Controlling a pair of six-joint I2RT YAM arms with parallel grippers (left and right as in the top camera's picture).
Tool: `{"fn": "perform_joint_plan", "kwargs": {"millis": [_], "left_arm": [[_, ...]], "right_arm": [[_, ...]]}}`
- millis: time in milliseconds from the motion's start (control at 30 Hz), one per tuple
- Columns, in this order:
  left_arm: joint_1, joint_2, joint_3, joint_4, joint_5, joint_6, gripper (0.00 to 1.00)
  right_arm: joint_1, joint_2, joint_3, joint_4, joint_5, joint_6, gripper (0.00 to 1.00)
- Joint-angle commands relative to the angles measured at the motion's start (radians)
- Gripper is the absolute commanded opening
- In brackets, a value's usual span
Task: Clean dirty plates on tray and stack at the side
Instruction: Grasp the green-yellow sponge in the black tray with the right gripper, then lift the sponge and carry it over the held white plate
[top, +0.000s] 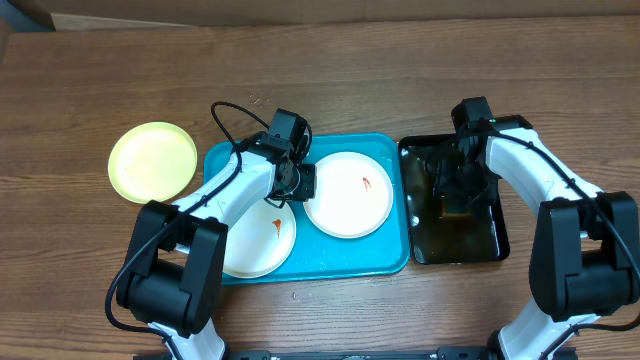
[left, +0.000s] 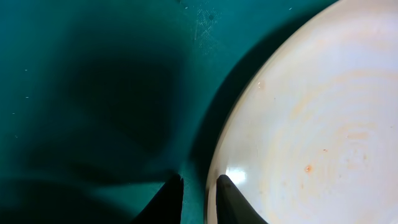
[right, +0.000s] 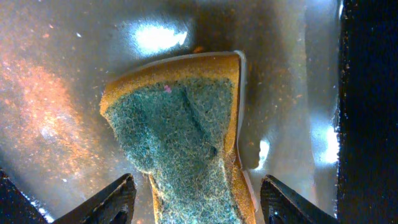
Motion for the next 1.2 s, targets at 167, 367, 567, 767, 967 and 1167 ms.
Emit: {"fn": "perform_joint_plan", "kwargs": {"millis": [167, 367, 567, 767, 967, 1167], "left_arm": [[-0.007, -0.019, -0.009, 0.022, -0.014, -0.003, 0.11], [-0.007, -0.019, -0.009, 0.024, -0.015, -0.003, 0.11], [-0.007, -0.019, -0.009, 0.035, -0.018, -0.003, 0.15], [-0.007, -0.019, -0.009, 0.034, -0.022, -0.003, 0.04], [-0.007, -0.019, -0.009, 0.035, -0.03, -0.005, 0.04], [-0.007, -0.019, -0.009, 0.034, -0.038, -0.014, 0.15]], "right_arm": [[-0.002, -0.027, -0.012, 0.026, 0.01, -0.002, 0.66], [-0.002, -0.027, -0.028, 0.029, 0.011, -0.002, 0.1], [-0.003, -0.027, 0.007, 0.01, 0.011, -0.029, 0.04], [-0.002, -0.027, 0.123, -0.084, 0.011, -0.02, 0.04], [-0.002, -0.027, 0.224, -0.166, 0.011, -0.021, 0.04], [-0.002, -0.027, 0.252, -0.196, 0.011, 0.022, 0.04]]}}
